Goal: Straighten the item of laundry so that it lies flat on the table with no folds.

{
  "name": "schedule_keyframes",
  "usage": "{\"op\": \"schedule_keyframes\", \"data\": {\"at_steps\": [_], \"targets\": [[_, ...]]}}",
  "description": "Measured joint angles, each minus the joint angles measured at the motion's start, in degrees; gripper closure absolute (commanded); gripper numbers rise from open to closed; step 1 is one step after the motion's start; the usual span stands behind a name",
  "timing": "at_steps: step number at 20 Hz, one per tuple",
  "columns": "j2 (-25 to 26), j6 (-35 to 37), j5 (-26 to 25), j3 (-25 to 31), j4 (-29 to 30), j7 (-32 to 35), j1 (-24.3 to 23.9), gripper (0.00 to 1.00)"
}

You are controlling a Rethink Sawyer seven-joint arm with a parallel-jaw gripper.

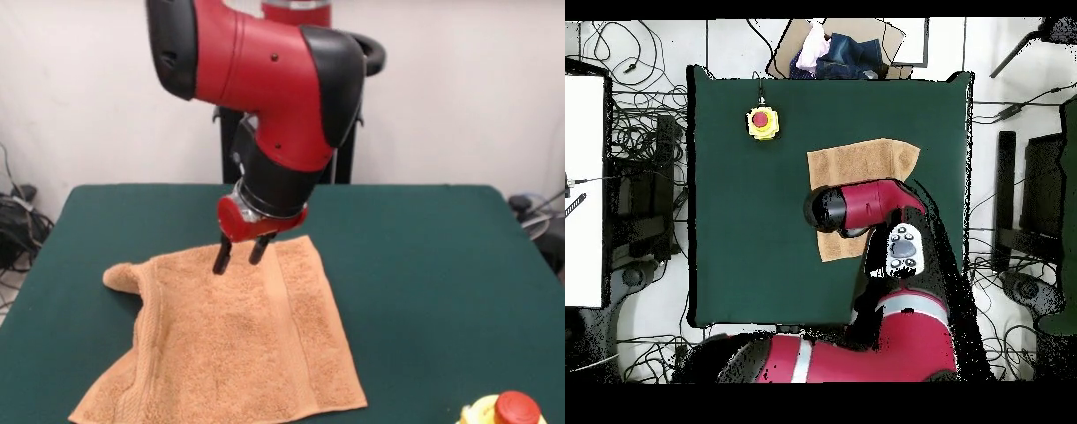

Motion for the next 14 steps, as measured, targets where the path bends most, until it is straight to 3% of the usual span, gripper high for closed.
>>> {"op": "schedule_keyframes", "data": {"at_steps": [14], "targets": [[2.68, -3.16, 5.16, -1.53, -1.16, 3.86, 0.60, 0.00]]}}
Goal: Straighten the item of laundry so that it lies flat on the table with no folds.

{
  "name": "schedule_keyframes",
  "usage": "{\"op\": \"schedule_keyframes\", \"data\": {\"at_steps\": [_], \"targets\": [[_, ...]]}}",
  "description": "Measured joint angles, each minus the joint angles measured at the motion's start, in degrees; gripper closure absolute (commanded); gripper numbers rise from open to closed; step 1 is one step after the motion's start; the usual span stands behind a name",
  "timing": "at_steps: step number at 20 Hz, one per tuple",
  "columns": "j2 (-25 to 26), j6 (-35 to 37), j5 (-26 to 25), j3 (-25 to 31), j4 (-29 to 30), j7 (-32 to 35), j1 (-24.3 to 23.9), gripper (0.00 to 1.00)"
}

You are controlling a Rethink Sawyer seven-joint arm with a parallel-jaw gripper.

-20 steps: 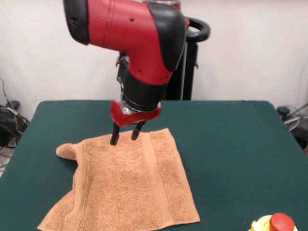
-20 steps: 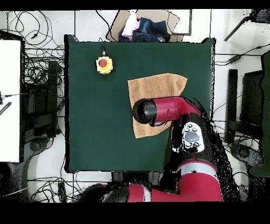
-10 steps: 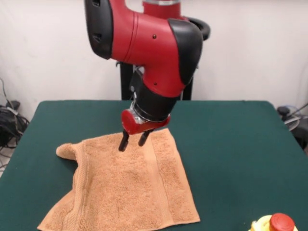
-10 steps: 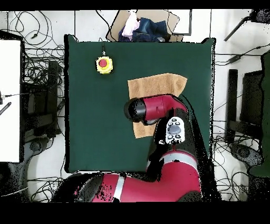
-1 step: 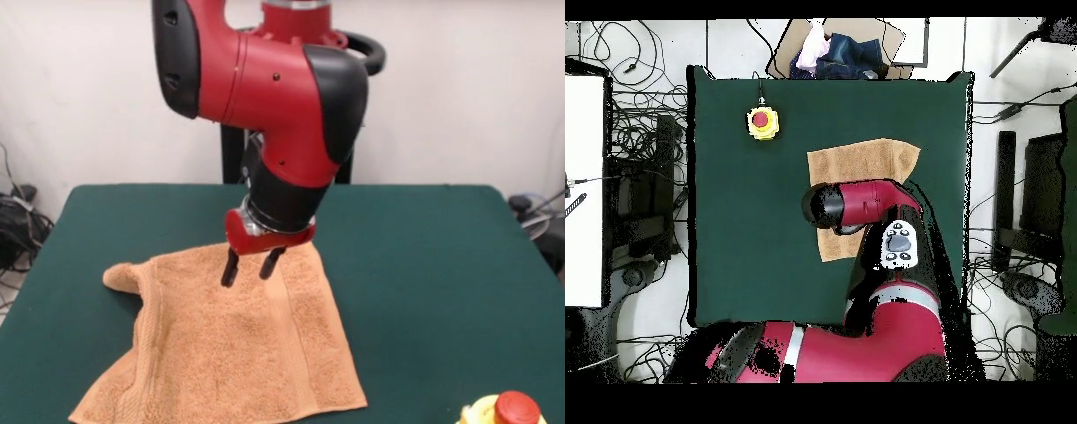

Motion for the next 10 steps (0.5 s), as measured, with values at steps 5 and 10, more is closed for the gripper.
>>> {"op": "schedule_keyframes", "data": {"at_steps": [5, 10], "targets": [[0.10, -3.27, 0.76, -0.64, -0.01, 0.00, -0.46, 0.00], [1.06, -3.46, 0.74, -2.68, -0.59, 0.21, 1.69, 0.00]]}}
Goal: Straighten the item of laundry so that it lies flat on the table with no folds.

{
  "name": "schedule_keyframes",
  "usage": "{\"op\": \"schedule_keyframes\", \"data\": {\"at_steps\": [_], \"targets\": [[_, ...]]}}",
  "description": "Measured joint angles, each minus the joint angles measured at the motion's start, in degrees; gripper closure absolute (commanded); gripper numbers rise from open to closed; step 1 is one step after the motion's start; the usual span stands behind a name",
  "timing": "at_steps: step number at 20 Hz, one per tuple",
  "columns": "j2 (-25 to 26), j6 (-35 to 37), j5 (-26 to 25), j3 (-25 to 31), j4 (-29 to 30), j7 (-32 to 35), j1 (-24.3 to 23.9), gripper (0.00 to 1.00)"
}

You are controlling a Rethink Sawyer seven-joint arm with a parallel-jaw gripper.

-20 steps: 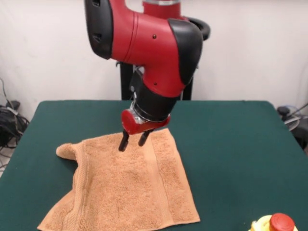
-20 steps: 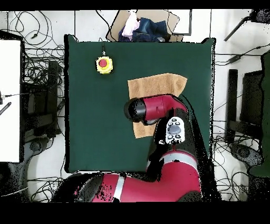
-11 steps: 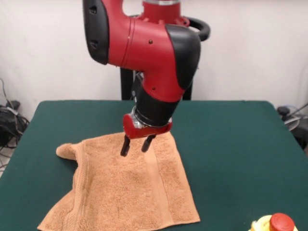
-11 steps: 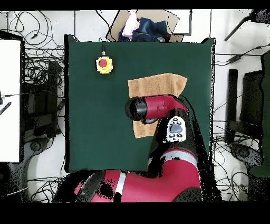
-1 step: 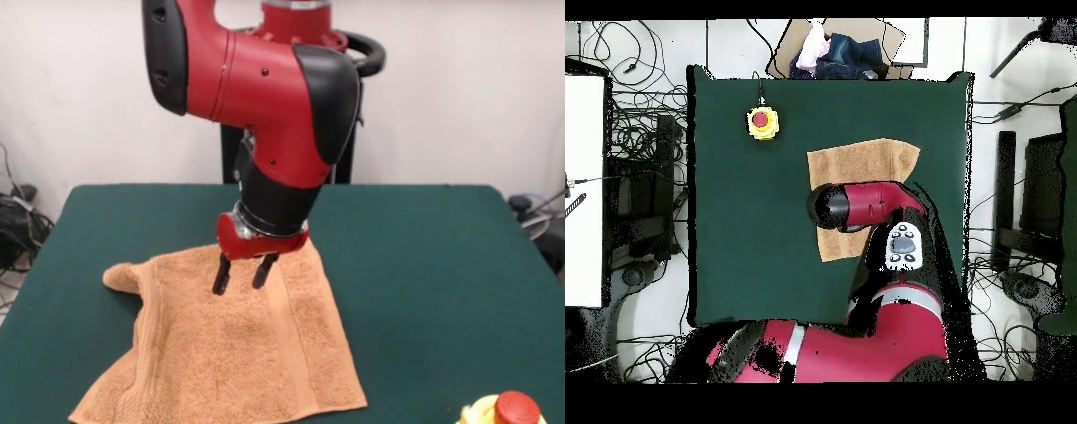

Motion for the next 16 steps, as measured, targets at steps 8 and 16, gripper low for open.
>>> {"op": "schedule_keyframes", "data": {"at_steps": [8, 16], "targets": [[4.11, -0.01, 0.02, -5.61, -2.68, 1.96, 7.45, 0.00], [7.73, -0.02, 0.05, -9.34, -4.37, 5.19, 11.59, 0.00]]}}
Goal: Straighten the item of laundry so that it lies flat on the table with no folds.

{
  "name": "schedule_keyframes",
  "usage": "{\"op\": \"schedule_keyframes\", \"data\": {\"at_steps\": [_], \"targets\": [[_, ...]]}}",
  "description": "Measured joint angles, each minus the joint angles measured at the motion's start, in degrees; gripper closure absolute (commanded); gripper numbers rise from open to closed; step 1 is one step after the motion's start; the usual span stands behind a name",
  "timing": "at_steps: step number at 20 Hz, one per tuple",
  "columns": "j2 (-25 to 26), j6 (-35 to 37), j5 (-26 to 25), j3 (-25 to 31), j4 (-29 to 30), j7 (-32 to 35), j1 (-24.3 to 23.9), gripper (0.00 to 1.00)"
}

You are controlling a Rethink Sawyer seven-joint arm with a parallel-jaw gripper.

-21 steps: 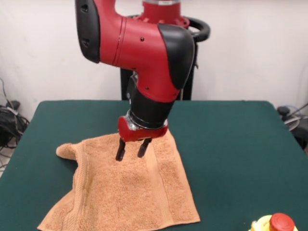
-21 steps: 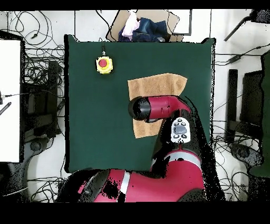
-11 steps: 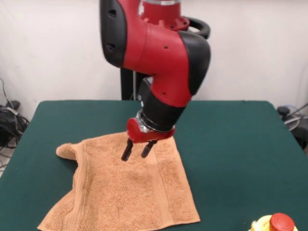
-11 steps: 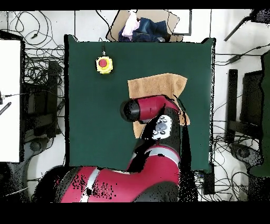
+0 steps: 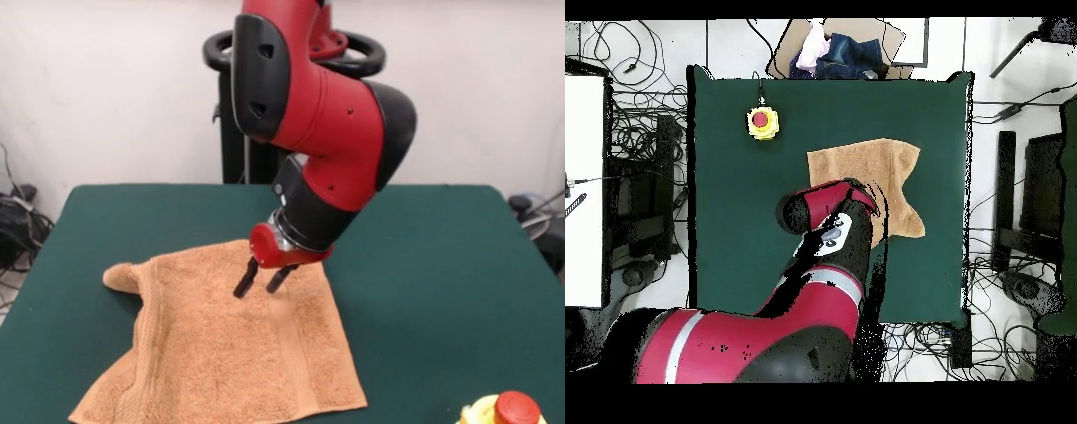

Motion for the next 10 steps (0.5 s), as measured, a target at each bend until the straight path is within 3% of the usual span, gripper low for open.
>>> {"op": "schedule_keyframes", "data": {"at_steps": [10], "targets": [[0.91, -2.32, 0.03, -1.56, 0.24, 0.38, -1.19, 0.00]]}}
